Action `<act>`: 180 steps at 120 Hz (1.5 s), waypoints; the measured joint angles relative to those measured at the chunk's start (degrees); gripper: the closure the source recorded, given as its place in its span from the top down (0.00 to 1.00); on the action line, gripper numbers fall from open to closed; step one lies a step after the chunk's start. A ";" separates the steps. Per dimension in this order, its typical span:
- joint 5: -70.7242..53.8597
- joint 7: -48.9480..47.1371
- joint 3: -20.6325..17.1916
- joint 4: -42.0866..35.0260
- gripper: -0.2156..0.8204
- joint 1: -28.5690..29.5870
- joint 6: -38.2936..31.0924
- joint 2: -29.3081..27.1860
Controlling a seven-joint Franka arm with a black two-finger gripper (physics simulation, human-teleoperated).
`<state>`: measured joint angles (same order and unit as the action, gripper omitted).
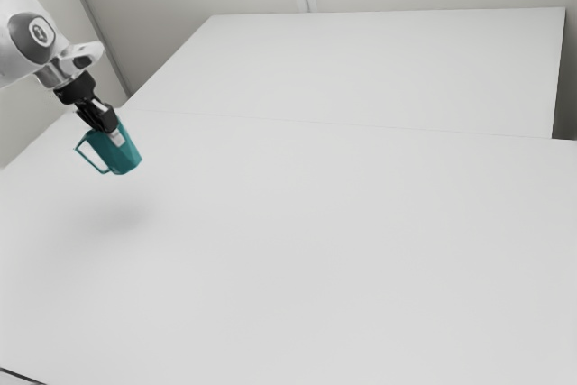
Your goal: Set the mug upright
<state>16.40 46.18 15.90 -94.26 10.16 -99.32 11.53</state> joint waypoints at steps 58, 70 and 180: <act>-15.96 -18.41 -3.24 -24.86 0.03 -15.35 -22.85 -13.41; -16.29 -21.65 -4.99 -26.82 0.03 -14.99 -25.63 -12.74; -16.73 -34.55 -11.41 -29.94 0.56 -12.51 -28.21 -6.93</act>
<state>-0.33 11.63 4.49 -124.19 -2.35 -127.53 4.60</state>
